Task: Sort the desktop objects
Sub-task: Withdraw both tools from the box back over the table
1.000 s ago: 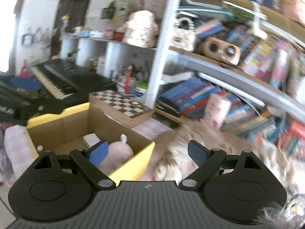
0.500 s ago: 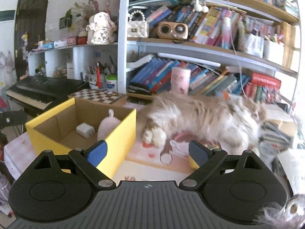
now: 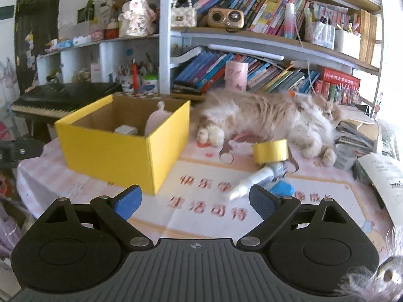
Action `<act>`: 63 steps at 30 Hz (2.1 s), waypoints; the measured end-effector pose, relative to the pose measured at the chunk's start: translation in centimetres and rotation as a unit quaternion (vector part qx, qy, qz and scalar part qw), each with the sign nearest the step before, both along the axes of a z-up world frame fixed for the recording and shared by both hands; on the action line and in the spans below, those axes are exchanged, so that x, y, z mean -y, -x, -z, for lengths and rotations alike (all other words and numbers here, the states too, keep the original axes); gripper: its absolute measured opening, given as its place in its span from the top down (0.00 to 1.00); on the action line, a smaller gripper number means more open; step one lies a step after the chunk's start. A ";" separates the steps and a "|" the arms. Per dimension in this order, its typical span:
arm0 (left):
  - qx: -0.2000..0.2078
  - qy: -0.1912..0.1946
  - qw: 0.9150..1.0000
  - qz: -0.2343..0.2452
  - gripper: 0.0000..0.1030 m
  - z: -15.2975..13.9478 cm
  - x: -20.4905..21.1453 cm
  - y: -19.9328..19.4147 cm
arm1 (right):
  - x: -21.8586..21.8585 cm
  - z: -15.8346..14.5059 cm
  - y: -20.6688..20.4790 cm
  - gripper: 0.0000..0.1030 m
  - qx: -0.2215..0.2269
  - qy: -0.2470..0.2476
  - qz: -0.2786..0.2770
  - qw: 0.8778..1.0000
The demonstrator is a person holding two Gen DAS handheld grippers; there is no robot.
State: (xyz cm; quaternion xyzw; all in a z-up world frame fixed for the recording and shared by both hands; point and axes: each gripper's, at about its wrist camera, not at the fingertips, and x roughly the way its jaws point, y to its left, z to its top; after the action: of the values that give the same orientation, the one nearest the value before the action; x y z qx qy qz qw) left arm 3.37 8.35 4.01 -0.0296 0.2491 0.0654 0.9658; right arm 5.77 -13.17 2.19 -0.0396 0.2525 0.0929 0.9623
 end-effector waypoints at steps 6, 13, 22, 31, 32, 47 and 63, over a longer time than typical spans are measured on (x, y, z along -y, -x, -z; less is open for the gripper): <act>-0.016 0.013 1.000 -0.007 0.04 1.3 0.0 1.9 | -1.0 1.1 2.0 0.11 -0.015 0.009 -0.008 1.000; -0.025 0.024 0.999 -0.018 0.04 2.3 0.6 4.1 | -1.7 2.2 3.7 0.11 -0.035 0.024 -0.024 0.999; -0.032 -0.009 0.999 0.006 0.04 2.3 1.1 4.7 | -1.9 2.5 4.0 0.09 -0.045 0.021 -0.015 0.999; -0.044 -0.028 0.998 0.026 0.04 2.7 1.0 5.3 | -2.7 2.8 4.6 0.09 -0.054 0.018 -0.022 0.998; -0.046 -0.027 0.998 0.027 0.04 2.8 1.0 5.2 | -2.8 2.8 4.7 0.09 -0.055 0.019 -0.022 0.998; -0.063 -0.011 0.994 0.091 0.04 3.8 2.6 3.6 | -1.1 3.2 5.4 0.08 -0.070 0.033 0.029 0.997; -0.072 -0.013 0.983 0.170 0.04 4.3 7.1 0.1 | 2.9 3.5 4.1 0.09 -0.085 0.033 0.095 0.991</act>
State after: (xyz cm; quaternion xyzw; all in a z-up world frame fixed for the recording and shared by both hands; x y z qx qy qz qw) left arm 3.24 1.21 -0.25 0.0308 0.3187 -0.0940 0.9427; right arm 1.64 -16.08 -1.35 -0.0396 0.3394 -0.0041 0.9398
